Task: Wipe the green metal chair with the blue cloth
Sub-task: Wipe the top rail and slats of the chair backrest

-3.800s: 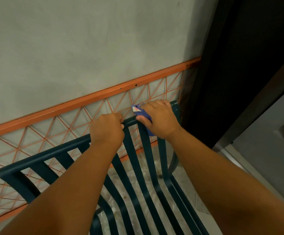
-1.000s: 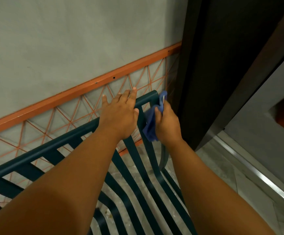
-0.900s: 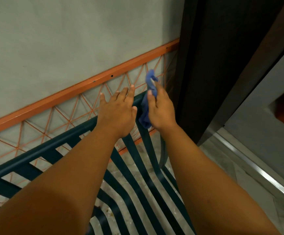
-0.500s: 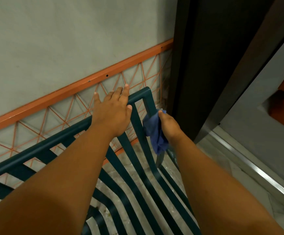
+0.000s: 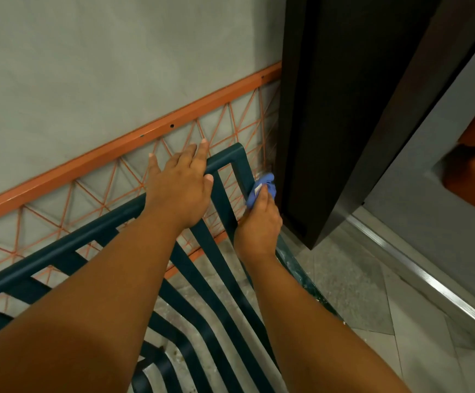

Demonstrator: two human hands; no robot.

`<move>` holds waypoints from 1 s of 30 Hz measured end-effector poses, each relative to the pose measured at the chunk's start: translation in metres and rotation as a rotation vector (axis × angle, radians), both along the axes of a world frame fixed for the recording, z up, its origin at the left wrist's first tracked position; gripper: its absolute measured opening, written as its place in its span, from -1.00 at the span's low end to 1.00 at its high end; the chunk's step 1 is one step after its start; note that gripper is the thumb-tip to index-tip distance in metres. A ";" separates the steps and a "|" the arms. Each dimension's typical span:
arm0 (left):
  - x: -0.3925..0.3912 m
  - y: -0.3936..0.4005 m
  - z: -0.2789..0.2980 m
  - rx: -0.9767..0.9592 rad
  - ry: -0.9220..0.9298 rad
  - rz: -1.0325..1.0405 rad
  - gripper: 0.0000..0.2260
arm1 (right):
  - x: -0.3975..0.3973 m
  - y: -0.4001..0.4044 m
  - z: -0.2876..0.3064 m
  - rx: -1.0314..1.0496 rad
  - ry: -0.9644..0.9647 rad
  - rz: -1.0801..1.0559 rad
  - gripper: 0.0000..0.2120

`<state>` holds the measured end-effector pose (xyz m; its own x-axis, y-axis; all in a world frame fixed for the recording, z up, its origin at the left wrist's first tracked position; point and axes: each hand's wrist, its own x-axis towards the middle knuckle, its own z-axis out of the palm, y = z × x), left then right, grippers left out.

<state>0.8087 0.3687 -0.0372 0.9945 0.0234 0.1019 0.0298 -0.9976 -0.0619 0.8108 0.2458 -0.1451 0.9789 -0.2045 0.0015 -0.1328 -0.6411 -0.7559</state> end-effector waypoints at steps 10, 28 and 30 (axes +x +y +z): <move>0.001 0.001 -0.001 0.032 -0.011 -0.009 -0.47 | -0.040 0.002 -0.021 -0.122 -0.216 0.181 -0.19; 0.001 0.002 -0.002 0.025 -0.013 -0.015 -0.48 | -0.023 -0.040 -0.027 0.048 0.130 0.037 -0.52; 0.001 0.002 -0.002 0.028 -0.016 -0.016 -0.48 | -0.021 -0.037 -0.021 0.121 0.047 0.074 -0.54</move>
<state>0.8096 0.3704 -0.0397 0.9930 0.0045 0.1178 0.0152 -0.9958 -0.0900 0.7894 0.2085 -0.1660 0.9896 -0.1278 -0.0653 -0.1260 -0.5554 -0.8220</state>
